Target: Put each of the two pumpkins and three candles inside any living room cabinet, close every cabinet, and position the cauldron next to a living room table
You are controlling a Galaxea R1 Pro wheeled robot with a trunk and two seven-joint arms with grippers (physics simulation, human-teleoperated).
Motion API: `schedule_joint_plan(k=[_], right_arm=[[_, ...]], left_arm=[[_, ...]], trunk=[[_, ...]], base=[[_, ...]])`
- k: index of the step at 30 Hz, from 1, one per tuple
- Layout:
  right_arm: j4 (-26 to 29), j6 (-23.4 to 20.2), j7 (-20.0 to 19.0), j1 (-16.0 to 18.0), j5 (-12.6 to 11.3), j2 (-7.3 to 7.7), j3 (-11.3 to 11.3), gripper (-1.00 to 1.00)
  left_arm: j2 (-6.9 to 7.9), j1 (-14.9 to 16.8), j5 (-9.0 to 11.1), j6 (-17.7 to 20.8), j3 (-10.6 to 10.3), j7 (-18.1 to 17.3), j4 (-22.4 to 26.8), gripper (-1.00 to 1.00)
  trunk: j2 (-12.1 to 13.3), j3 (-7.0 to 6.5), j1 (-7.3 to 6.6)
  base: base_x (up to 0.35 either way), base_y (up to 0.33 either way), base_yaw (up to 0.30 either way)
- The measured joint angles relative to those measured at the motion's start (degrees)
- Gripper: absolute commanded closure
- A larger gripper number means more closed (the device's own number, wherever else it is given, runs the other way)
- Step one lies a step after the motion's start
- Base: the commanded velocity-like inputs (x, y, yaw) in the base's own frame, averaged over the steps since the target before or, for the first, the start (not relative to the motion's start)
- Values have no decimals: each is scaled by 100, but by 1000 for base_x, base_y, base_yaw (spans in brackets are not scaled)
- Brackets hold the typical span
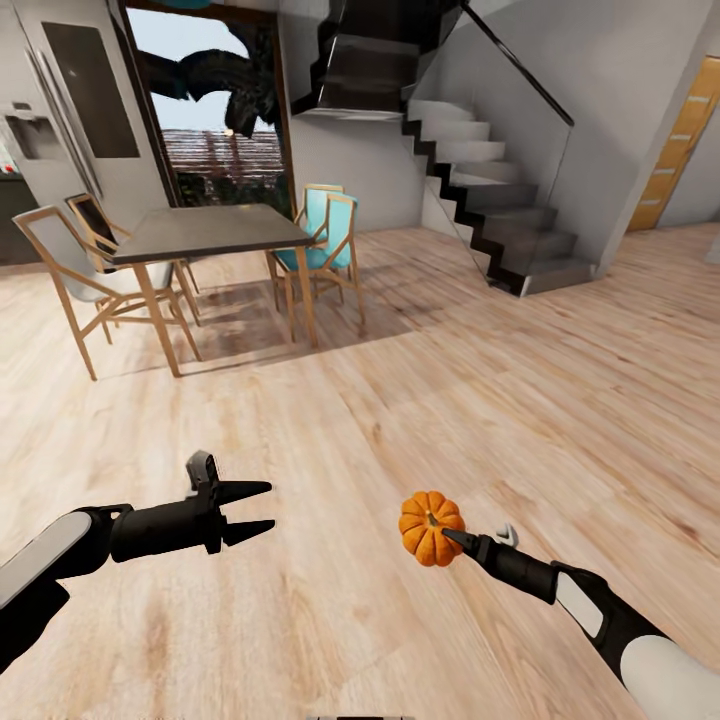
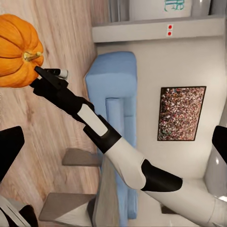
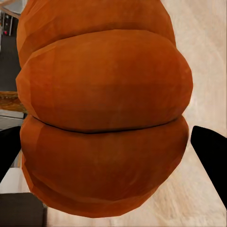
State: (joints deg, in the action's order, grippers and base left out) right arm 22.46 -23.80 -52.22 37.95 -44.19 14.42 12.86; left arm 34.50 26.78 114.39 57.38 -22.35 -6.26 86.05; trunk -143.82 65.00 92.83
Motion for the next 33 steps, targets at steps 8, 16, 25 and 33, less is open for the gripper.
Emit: schedule_joint_plan(k=[8,16,25,33], right_arm=[[-2,4,-1,-2,16,-7,3,100],[-2,2,-7,-7,5,21,2,100],[-19,-14,29,-6,32,-2,-1,100],[-27,-23,119,-6,24,-6,-4,100]], left_arm=[[0,0,0,0,6,0,-4,-100],[0,2,0,0,9,0,-4,-100],[2,5,-4,0,6,5,-35,-100],[7,-5,-4,-11,8,9,-64,-100]], trunk=[[11,-206,-21],[22,-412,-41],[30,-561,-56],[30,-580,-56]], base=[[0,0,273],[0,0,274],[0,0,144],[0,0,104]])
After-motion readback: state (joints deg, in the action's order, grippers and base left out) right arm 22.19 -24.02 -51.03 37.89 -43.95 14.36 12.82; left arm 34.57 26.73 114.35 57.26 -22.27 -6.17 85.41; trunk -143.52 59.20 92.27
